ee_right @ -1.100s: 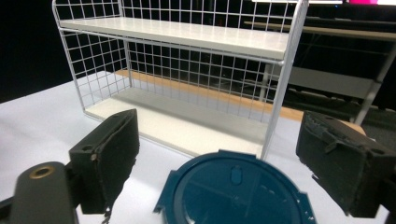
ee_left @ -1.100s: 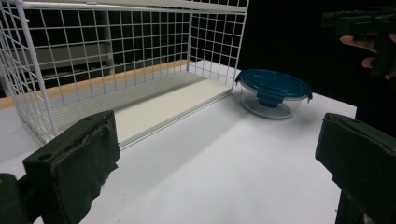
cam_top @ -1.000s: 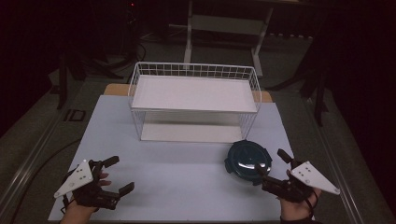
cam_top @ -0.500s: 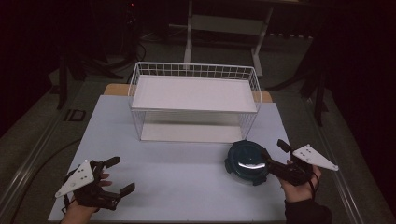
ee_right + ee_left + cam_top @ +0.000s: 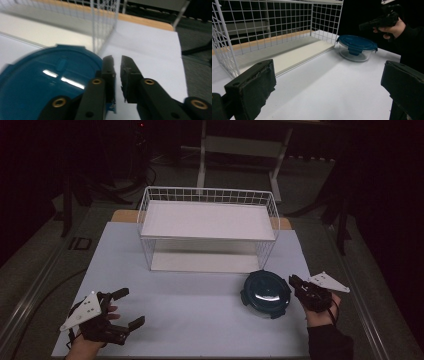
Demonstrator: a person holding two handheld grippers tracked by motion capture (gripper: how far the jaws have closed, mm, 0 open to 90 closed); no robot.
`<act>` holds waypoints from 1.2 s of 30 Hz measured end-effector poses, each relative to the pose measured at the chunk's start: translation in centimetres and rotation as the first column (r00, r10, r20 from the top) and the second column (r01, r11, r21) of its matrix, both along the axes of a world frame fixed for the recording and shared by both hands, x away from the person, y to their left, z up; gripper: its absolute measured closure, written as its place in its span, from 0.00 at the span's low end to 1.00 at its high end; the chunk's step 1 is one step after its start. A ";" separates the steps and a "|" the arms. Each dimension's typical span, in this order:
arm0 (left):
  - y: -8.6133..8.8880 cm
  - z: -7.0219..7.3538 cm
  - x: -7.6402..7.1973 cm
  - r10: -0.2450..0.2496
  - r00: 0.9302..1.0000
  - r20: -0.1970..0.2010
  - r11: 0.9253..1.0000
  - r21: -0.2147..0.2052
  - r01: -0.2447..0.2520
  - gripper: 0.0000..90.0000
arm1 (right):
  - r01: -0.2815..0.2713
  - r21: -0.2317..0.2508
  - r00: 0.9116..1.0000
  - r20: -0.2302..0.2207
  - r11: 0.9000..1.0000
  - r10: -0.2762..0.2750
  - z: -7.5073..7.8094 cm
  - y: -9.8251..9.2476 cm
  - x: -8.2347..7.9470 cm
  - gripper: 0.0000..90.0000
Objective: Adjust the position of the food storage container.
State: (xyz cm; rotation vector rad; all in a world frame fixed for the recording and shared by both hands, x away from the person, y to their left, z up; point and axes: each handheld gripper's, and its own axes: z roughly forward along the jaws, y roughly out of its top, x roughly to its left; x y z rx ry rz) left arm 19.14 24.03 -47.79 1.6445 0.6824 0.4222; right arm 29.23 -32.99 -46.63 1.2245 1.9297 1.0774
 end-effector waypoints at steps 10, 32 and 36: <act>0.0 -0.1 0.0 -0.004 1.000 -0.002 1.000 0.003 0.004 0.00 | 0.029 -0.039 0.997 -0.070 0.999 -0.031 -1.7 -0.6 1.1 1.00; -0.2 0.0 0.1 -0.010 1.000 -0.002 1.000 0.005 0.010 0.00 | -0.026 -0.010 0.990 -0.138 1.000 0.024 -2.8 0.7 0.2 1.00; -0.2 0.0 0.0 -0.009 1.000 -0.002 1.000 0.005 0.009 0.00 | -0.046 -0.009 0.989 -0.141 0.999 0.044 -2.7 0.7 0.0 1.00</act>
